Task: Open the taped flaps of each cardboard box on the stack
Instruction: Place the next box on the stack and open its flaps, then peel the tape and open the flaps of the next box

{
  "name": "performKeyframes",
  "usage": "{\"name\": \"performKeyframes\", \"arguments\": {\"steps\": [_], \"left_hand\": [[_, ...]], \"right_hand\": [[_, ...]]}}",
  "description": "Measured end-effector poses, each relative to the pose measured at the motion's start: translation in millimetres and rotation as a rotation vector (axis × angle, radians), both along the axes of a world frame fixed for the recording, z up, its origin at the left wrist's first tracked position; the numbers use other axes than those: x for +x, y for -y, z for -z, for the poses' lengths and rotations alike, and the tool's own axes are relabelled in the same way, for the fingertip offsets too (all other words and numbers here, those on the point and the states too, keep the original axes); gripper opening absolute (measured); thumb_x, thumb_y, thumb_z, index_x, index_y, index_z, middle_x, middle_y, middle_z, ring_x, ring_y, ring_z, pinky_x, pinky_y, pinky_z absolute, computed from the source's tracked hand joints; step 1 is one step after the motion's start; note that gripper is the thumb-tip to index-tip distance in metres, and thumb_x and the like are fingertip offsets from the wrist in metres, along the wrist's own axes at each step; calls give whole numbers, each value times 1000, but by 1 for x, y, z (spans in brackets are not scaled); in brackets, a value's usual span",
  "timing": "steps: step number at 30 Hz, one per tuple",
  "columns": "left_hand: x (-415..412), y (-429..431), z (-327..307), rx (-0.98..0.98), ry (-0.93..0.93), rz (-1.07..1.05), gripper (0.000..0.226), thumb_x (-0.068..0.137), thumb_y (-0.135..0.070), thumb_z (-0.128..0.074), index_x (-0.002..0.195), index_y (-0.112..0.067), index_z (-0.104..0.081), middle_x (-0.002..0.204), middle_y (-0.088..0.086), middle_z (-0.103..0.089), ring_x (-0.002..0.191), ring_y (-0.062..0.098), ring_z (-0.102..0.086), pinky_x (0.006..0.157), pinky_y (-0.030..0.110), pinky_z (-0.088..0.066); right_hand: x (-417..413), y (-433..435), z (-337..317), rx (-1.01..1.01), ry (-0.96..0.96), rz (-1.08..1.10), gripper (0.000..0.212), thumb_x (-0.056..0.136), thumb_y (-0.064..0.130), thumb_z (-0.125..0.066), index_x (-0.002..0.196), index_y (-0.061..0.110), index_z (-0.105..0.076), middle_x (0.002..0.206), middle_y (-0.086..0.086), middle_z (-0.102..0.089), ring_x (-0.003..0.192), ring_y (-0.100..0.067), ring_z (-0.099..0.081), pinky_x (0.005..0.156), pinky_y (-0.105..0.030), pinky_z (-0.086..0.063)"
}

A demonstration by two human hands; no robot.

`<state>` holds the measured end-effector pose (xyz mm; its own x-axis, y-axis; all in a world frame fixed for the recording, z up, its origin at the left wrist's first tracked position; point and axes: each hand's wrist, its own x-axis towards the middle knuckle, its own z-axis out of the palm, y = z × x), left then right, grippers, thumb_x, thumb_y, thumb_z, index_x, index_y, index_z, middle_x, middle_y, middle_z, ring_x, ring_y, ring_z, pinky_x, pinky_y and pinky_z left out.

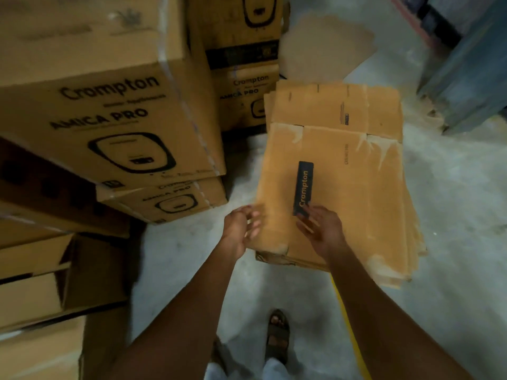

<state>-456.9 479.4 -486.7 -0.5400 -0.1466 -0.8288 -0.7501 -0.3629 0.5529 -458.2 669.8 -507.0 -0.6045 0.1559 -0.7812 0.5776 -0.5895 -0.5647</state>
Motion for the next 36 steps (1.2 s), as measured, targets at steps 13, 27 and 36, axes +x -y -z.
{"name": "performKeyframes", "arguments": {"steps": [13,27,36], "left_hand": [[156,347,-59,-192,-121,-686,13,93,-10,-54,89,-18,-63,82,1,-63,67,16,-55,57,27,-44],[270,540,88,-98,41,-937,15,104,-19,-53,93,-17,-63,90,3,-62,78,14,-57,68,27,-43],[243,592,255,-48,93,-932,54,98,-27,-65,143,-16,-36,129,4,-50,116,25,-51,100,45,-49]], "right_hand": [[22,397,-54,75,-242,-1028,17,100,9,-55,114,13,-65,107,-6,-72,88,-24,-69,72,-32,-53],[67,664,83,349,-210,-1410,16,102,10,-57,116,11,-63,117,-11,-68,88,-26,-68,67,-33,-53],[7,767,222,684,-339,-1618,58,100,39,-60,151,18,-41,148,-8,-48,130,-29,-49,104,-50,-47]]}}
